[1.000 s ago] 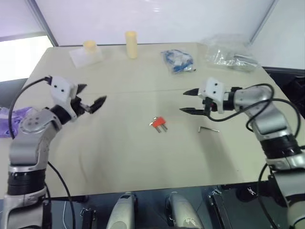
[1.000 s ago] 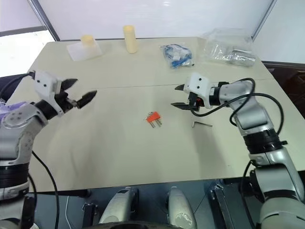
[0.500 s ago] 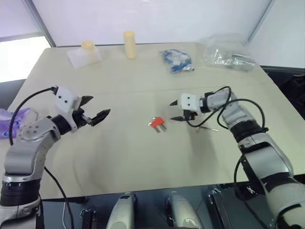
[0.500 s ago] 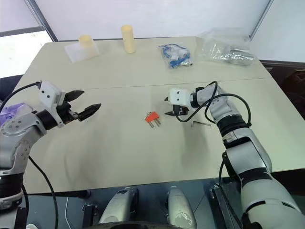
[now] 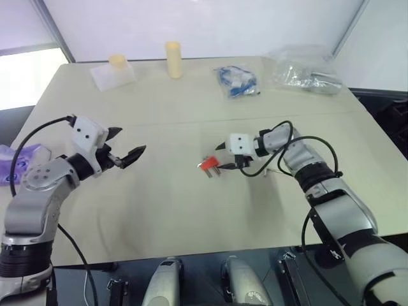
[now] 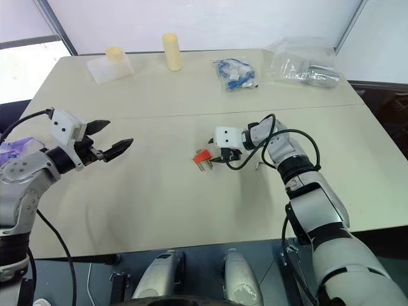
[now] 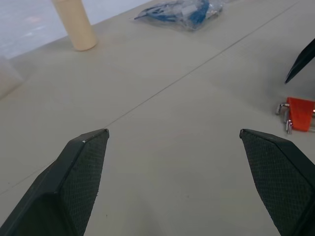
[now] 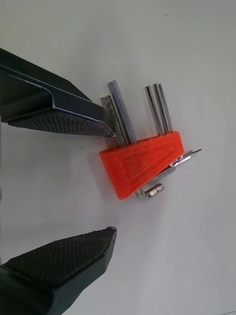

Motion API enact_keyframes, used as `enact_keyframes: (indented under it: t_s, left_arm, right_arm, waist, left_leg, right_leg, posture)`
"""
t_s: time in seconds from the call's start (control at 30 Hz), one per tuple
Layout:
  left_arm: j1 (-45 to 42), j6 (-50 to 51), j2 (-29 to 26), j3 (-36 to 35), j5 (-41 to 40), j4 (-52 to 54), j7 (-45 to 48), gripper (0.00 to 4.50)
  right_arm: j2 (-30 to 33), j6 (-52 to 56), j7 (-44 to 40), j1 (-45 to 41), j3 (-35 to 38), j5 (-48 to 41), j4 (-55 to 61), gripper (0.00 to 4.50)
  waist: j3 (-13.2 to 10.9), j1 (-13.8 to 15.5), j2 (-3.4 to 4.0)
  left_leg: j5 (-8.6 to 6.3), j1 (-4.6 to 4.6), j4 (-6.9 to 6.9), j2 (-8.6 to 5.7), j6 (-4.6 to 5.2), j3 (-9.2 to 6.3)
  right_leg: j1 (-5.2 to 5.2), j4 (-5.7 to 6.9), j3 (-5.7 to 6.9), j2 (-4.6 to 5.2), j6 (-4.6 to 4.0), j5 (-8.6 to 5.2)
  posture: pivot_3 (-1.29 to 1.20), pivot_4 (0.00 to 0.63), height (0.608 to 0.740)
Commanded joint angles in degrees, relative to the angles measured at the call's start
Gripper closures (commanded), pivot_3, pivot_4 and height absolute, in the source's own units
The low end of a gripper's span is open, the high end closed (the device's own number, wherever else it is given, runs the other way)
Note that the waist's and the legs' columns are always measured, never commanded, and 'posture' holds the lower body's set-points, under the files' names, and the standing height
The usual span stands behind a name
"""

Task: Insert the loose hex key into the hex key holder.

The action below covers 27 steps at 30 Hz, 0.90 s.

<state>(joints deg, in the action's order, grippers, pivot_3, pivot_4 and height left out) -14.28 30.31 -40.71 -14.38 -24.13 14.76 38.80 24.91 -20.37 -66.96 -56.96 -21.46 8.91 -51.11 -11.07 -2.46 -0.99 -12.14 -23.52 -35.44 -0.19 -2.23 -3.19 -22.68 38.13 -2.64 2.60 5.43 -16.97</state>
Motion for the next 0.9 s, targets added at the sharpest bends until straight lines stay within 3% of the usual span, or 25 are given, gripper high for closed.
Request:
enact_keyframes:
  t_s: [0.03,0.37,0.9]
  left_arm:
    - [-0.86,-1.57,-1.06,-0.56,0.62,1.22,0.13,0.02]
    - [-1.81,-2.37,-0.48,0.41,1.44,0.58,0.34,0.02]
    - [-2.35,-3.4,0.13,1.31,2.19,0.73,-0.77,0.02]
  right_arm:
    - [-0.52,0.54,-0.67,0.55,1.22,-0.98,3.45,1.48]
    - [-1.69,4.28,-0.86,3.8,1.19,-1.27,8.73,1.48]
    - [-5.7,4.12,1.97,-0.97,1.52,0.9,-6.59,1.48]
  waist:
    - [0.0,-0.01,0.0]
    - [0.0,0.0,0.0]
    - [0.01,-0.12,-0.01]
  left_leg:
    - [0.0,0.0,0.0,0.0,0.0,0.0]
    - [0.0,0.0,0.02,0.0,0.0,-0.01]
    - [0.02,0.15,0.05,0.02,-0.03,-0.01]
  right_leg:
    - [0.0,0.0,0.0,0.0,0.0,0.0]
    - [-0.01,0.0,0.0,-0.01,0.0,0.0]
    - [0.1,0.03,0.0,-0.04,-0.01,0.01]
  posture:
    - [0.0,0.15,0.74]
    - [0.0,0.15,0.74]
    - [0.0,0.15,0.74]
